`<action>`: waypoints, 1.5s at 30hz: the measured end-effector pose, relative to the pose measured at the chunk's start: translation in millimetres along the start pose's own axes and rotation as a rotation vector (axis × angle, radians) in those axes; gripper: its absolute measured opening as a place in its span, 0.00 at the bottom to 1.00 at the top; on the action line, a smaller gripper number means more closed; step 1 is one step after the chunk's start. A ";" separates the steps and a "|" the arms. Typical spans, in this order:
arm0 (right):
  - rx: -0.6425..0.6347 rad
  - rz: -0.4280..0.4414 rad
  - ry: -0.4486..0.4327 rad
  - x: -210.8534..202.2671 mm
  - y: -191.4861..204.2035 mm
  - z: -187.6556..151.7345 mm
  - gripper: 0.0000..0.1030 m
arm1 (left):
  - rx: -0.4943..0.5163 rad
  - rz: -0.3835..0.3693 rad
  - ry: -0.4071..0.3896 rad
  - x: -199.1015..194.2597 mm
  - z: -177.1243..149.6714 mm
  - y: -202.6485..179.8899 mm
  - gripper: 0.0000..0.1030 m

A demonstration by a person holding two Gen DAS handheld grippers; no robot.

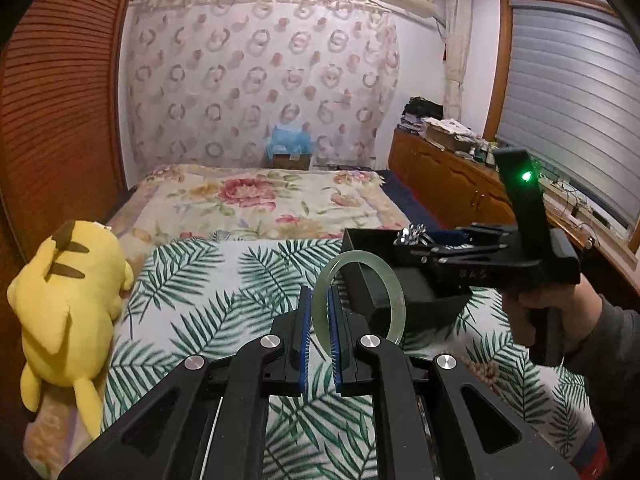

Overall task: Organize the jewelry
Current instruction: 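Grasp the silver hairpins with the right gripper while the left gripper holds the jade bangle, then lower the jade bangle and hairpins into the black box and open both grippers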

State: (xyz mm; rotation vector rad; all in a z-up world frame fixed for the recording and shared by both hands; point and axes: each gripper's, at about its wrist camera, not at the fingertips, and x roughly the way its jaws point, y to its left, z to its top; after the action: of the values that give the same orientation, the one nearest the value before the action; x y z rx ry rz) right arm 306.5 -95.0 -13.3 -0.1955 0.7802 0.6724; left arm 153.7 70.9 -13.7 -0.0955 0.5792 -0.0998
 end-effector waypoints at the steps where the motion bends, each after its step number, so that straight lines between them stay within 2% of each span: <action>1: 0.000 0.001 0.002 2.5 0.6 0.7 0.57 | 0.002 0.004 0.000 2.8 2.5 -0.3 0.07; 9: 0.020 0.011 0.022 10.6 -1.8 -3.1 0.57 | 0.008 0.011 0.006 18.7 12.0 -4.7 0.07; 18: 0.096 -0.021 -0.026 -26.9 -32.1 -19.7 0.58 | 0.020 -0.009 0.024 46.0 23.1 -23.7 0.07; 25: 0.109 -0.052 -0.052 -59.2 -45.4 -48.6 0.58 | 0.072 -0.007 0.076 84.3 25.1 -54.1 0.07; 35: 0.103 -0.045 -0.049 -73.2 -43.3 -77.8 0.58 | 0.130 0.026 0.165 123.0 17.9 -77.2 0.07; 41: 0.093 -0.039 -0.038 -76.6 -34.9 -90.7 0.58 | 0.134 0.022 0.180 125.5 15.1 -78.3 0.09; 45: 0.081 -0.043 -0.033 -79.2 -27.5 -100.8 0.58 | 0.138 0.013 0.172 116.9 15.3 -78.4 0.17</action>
State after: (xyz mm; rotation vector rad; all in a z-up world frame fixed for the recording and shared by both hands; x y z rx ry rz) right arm 223.9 -195.2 -30.7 -0.1271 0.7680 0.6004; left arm 254.2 -20.0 -55.0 0.0516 0.7425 -0.1354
